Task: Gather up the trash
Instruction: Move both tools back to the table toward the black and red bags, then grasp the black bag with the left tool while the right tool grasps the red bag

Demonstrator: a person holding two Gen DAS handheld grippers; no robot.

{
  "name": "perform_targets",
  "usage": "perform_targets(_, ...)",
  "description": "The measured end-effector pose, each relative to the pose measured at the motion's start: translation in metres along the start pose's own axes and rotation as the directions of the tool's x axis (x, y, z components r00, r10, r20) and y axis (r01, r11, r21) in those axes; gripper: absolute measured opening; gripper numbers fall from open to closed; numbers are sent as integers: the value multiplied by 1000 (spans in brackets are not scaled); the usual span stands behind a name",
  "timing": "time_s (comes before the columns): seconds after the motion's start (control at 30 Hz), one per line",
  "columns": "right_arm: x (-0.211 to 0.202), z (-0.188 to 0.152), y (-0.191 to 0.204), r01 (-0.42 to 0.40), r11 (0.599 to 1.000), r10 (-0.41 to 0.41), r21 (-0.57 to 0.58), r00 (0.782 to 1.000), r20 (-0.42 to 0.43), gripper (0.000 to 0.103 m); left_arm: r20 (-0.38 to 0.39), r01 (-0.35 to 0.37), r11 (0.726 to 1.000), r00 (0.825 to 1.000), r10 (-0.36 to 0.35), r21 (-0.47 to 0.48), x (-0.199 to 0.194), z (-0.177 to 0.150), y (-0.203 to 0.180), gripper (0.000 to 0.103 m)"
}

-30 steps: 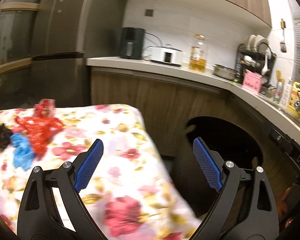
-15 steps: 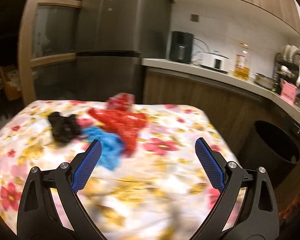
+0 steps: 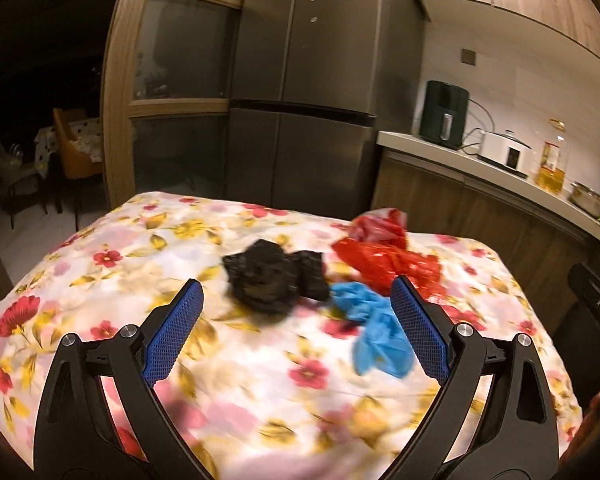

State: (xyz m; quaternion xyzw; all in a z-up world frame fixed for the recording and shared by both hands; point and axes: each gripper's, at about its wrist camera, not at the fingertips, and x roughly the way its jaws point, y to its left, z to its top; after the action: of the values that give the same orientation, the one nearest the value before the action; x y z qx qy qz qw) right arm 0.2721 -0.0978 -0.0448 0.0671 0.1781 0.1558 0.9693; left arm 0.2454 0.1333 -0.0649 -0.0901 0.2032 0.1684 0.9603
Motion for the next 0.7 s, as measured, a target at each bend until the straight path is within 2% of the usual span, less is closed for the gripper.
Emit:
perform_targets(0.23,34,-7,27,-19,999,17,-34,999,-42,87,-21,-13,1000,1000,13,-23,22,5,13,93)
perform_targets(0.53,68,-10,42,-26,997,21,-66,997,-74,87,-60,-11,1000,998,10,-28,54,8,18,92)
perform_targets(0.7,83,-13,47,-23,997,16,-75,996,-92,87,-103,9,999,995,-12,-33,68,7,19,79)
